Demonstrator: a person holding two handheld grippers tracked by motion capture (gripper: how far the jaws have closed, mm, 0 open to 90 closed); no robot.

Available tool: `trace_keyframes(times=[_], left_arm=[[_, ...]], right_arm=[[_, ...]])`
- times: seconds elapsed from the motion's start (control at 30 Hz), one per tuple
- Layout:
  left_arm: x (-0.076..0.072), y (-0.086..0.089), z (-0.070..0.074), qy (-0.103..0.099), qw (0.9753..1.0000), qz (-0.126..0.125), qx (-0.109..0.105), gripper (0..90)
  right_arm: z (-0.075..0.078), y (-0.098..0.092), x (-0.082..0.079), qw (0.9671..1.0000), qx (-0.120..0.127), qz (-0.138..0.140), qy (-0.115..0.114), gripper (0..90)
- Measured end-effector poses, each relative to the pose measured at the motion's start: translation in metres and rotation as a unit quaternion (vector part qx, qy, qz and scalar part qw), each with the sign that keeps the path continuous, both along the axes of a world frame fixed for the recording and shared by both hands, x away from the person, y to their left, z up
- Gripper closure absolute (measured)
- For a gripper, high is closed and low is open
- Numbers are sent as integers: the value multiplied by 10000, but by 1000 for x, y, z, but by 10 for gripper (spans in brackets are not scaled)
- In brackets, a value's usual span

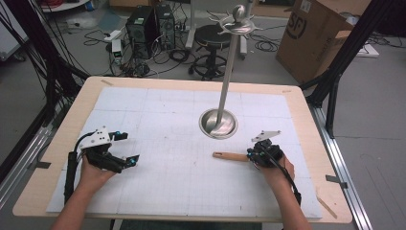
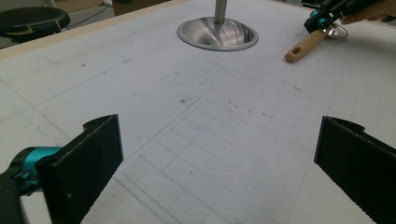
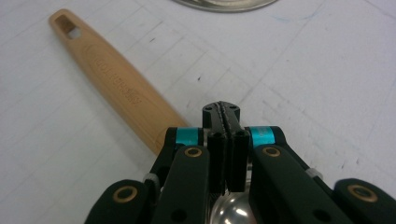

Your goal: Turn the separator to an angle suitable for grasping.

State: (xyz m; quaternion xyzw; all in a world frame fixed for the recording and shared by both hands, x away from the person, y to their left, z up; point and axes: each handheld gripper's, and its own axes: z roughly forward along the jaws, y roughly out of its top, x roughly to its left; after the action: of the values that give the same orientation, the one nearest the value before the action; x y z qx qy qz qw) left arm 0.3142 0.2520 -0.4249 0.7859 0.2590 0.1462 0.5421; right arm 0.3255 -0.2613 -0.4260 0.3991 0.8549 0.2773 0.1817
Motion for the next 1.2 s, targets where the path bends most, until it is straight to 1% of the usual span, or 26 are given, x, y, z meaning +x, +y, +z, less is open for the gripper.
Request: trace_keyframes(times=[0.07, 0.23, 0.37, 0.43, 0.53, 0.67, 0.7, 0.77, 0.83, 0.87, 0.9, 0.97, 1.07, 1.13, 1.2], left_arm=[[0, 0, 0, -2, 10000, -1, 7, 17], [0, 0, 0, 3, 10000, -1, 18, 17], [-1, 0, 0, -1, 10000, -12, 13, 17], [0, 0, 0, -7, 10000, -14, 9, 17], [0, -1, 0, -1, 10000, -13, 8, 17], [0, -1, 0, 2, 10000, -32, 12, 17], [0, -1, 0, -1, 10000, -34, 19, 17], [0, -1, 0, 4, 10000, -40, 10, 17], [0, 0, -1, 12, 10000, -36, 2, 17], [0, 0, -1, 12, 10000, -36, 2, 17], [0, 0, -1, 12, 10000, -30, 3, 17], [0, 0, 0, -5, 10000, -27, 2, 17], [1, 0, 0, -11, 10000, -43, -33, 17], [1, 1, 0, -10, 10000, -55, -39, 17], [1, 0, -1, -7, 10000, -74, -47, 17]], right_arm=[[1, 0, -5, 10000, -2, 26, 57, 893], [2, 4, -16, 9998, -124, 126, 99, 894], [1, 4, -21, 9996, -101, 211, 178, 893], [0, 4, -24, 9995, -91, 212, 226, 893], [1, 3, -25, 9995, -27, 230, 223, 891], [3, 1, -25, 9996, 65, 212, 148, 860], [7, -2, -25, 9996, 186, 201, 54, 839], [12, -4, -26, 9992, 337, 199, -70, 797], [15, -7, -26, 9984, 496, 215, -184, 776], [17, -8, -26, 9977, 577, 253, -238, 744], [18, -9, -27, 9969, 678, 293, -274, 724], [20, -12, -27, 9956, 804, 323, -359, 691], [25, -16, -27, 9923, 1017, 477, -521, 629], [29, -19, -27, 9894, 1162, 588, -647, 585], [33, -22, -28, 9873, 1254, 635, -742, 543]])
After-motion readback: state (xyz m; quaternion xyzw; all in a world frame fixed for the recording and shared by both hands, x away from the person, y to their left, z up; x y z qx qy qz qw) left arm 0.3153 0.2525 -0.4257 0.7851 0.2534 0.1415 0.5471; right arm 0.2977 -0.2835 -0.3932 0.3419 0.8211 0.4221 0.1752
